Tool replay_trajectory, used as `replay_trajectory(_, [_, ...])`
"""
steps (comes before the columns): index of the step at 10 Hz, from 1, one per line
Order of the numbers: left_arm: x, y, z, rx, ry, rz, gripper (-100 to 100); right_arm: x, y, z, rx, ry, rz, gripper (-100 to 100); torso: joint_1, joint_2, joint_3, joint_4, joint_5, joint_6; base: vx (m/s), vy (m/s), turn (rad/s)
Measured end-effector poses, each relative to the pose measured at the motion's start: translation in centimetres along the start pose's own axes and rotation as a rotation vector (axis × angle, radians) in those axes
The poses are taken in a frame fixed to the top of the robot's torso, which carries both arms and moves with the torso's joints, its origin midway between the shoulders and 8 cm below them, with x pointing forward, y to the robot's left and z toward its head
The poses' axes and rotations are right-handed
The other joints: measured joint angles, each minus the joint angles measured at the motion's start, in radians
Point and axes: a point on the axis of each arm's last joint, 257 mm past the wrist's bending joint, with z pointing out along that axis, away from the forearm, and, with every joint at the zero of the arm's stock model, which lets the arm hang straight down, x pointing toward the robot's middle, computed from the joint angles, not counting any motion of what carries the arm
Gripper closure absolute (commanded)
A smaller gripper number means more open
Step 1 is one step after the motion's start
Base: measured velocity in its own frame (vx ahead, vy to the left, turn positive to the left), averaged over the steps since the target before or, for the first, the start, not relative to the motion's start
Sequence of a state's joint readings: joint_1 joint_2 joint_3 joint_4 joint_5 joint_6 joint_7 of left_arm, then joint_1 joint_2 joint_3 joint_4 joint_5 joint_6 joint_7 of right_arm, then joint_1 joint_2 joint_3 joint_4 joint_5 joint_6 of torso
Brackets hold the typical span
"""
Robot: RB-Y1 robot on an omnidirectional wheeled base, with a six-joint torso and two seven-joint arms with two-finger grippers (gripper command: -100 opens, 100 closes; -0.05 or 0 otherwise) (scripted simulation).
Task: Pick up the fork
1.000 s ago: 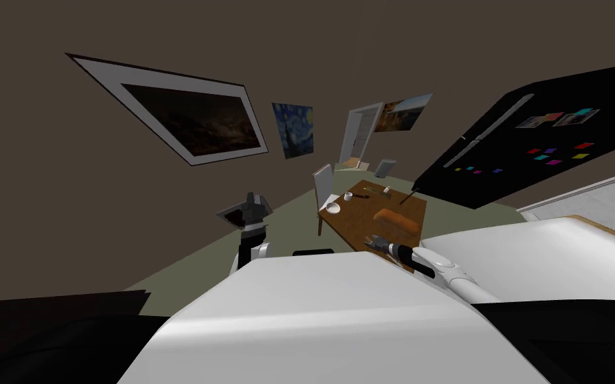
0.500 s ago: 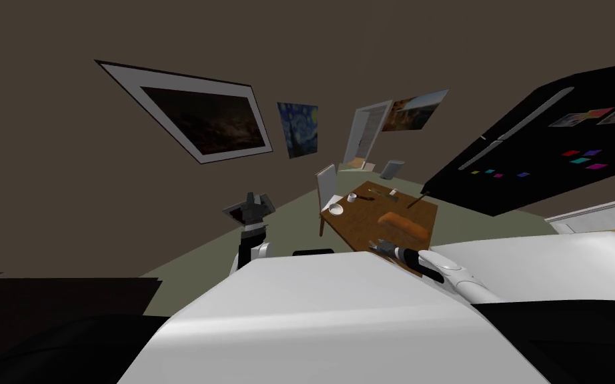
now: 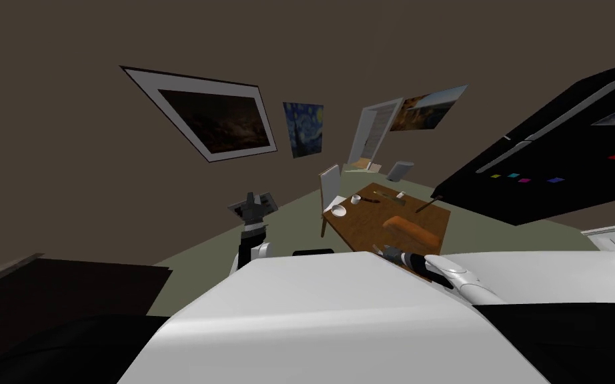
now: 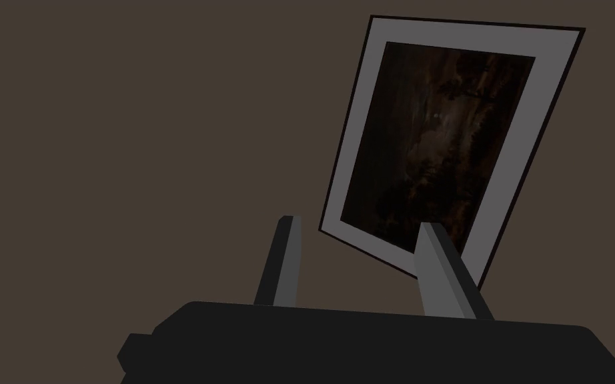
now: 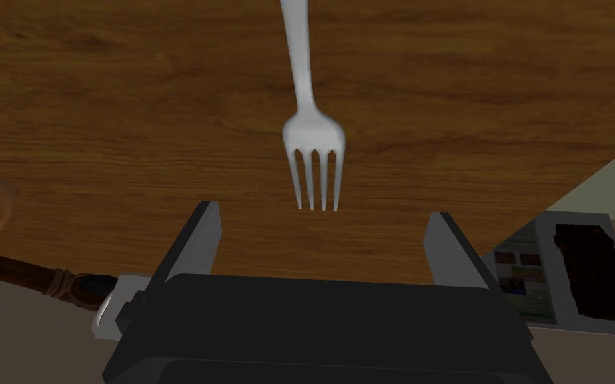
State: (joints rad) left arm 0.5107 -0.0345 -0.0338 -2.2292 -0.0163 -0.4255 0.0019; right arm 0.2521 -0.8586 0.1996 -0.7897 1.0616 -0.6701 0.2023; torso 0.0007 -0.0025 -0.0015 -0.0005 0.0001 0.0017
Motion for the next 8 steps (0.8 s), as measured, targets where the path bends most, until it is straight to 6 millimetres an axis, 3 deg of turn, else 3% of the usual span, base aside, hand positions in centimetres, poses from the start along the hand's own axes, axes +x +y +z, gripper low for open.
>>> replay_trajectory(5, [0.0,0.0,0.0,0.0,0.0,0.0,0,6.2,0.5,-1.7,-0.027,0.119,0.045,-100,0.0,0.0,0.0,0.0,0.0,0.001,0.02,-0.015,0.08])
replay_trajectory(6, [0.0,0.0,0.0,0.0,0.0,0.0,0,6.3,0.6,-1.7,-0.029,0.121,0.045,0,0.001,0.001,0.0,0.0,0.0,0.001,0.0,0.0,0.0])
replay_trajectory(7, [0.0,0.0,0.0,0.0,0.0,0.0,0,6.3,0.6,-1.7,-0.029,0.12,0.045,-100,0.001,0.001,0.001,0.0,0.0,0.001,0.01,-0.039,0.058])
replay_trajectory(8, [0.0,0.0,0.0,0.0,0.0,0.0,0,6.5,1.3,-1.1,-0.029,0.119,0.052,-100,-0.001,0.001,0.0,0.0,0.0,0.0,0.003,-0.06,0.086])
